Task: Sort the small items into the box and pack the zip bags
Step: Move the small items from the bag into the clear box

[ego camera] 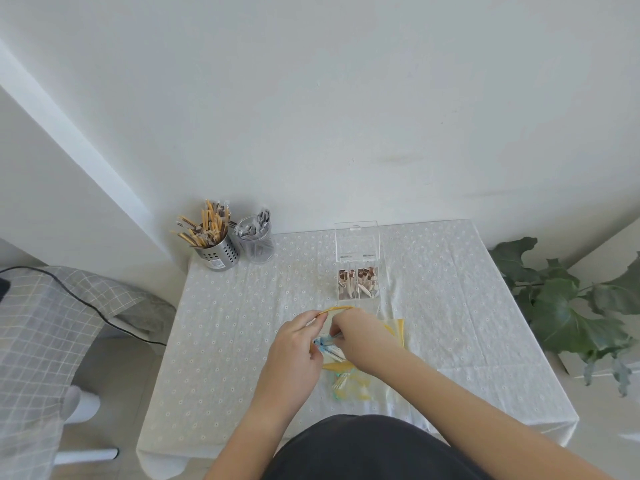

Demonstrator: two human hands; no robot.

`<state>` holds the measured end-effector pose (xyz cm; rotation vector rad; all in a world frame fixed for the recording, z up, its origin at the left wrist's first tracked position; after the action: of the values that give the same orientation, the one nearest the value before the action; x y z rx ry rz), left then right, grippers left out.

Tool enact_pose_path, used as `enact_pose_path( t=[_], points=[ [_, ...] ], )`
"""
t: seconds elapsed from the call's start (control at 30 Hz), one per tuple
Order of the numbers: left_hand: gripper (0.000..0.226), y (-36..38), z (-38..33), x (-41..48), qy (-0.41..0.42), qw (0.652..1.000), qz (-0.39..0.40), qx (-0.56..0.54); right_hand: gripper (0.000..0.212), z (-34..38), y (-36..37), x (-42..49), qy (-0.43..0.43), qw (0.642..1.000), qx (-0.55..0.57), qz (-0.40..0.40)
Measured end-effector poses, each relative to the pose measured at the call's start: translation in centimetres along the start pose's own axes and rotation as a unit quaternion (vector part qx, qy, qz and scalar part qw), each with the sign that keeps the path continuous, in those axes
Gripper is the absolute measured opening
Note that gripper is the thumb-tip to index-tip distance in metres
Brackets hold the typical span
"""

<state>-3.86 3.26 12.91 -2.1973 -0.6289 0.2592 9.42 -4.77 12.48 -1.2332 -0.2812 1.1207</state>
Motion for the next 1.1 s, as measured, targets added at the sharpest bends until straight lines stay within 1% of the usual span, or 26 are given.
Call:
enact_pose_path(
  t=[0.1, 0.2, 0.4, 0.5, 0.63, 0.73, 0.83, 0.93, 1.03, 1.1],
  points=[
    [0.065, -0.1, 0.6, 0.2, -0.015, 1.0, -0.009, -0.004, 0.023, -1.0, -1.3, -1.1, 0.006, 0.994, 0.088, -0.063],
    [0.064, -0.3, 1.2, 0.5, -0.03, 0.999, -0.019, -0.001, 0.017, -1.9, -2.3, -2.1, 0.009, 0.982, 0.16, -0.1],
    [0.059, -0.6, 1.9, 0.8, -0.053, 0.998, -0.046, -0.006, 0.011, -3.6, -3.6, -3.1, 0.04, 0.945, 0.295, -0.137],
    [0.057, -1.0, 2.2, 0.8, -0.068, 0.996, -0.065, -0.01, 0.011, -4.9, -4.6, -2.7, 0.062, 0.927, 0.337, -0.152],
    [0.056, -1.4, 2.7, 0.7, -0.087, 0.993, -0.079, -0.022, 0.012, -6.7, -6.4, -1.4, 0.076, 0.923, 0.342, -0.157],
    [0.055, -1.6, 3.1, 0.7, -0.095, 0.992, -0.083, -0.026, 0.011, -7.5, -7.3, 0.0, 0.077, 0.931, 0.339, -0.114],
    [0.051, -1.7, 4.0, 0.6, -0.117, 0.989, -0.088, -0.029, 0.011, -7.5, -8.2, 1.3, 0.06, 0.944, 0.319, -0.064],
    [0.048, -1.9, 5.0, 0.4, -0.142, 0.985, -0.092, -0.031, 0.01, -7.7, -9.2, 2.5, 0.046, 0.94, 0.338, -0.024],
    [0.046, -2.0, 5.8, 0.3, -0.161, 0.982, -0.093, -0.035, 0.01, -9.0, -9.5, 4.4, 0.067, 0.935, 0.344, -0.043],
    [0.047, -2.0, 6.1, 0.2, -0.167, 0.981, -0.096, -0.034, 0.01, -9.7, -8.9, 6.3, 0.087, 0.942, 0.32, -0.054]
  ],
)
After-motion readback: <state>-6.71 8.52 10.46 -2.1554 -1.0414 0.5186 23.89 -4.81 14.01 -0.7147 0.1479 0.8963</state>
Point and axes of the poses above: each hand's wrist, its own x-axis towards the middle knuckle, its own y-axis out of the palm, z = x × y, the point moved 3 cm from there along x, towards the middle knuckle, and after that the axes turned 1 degree about y, right-handed, at the moved point
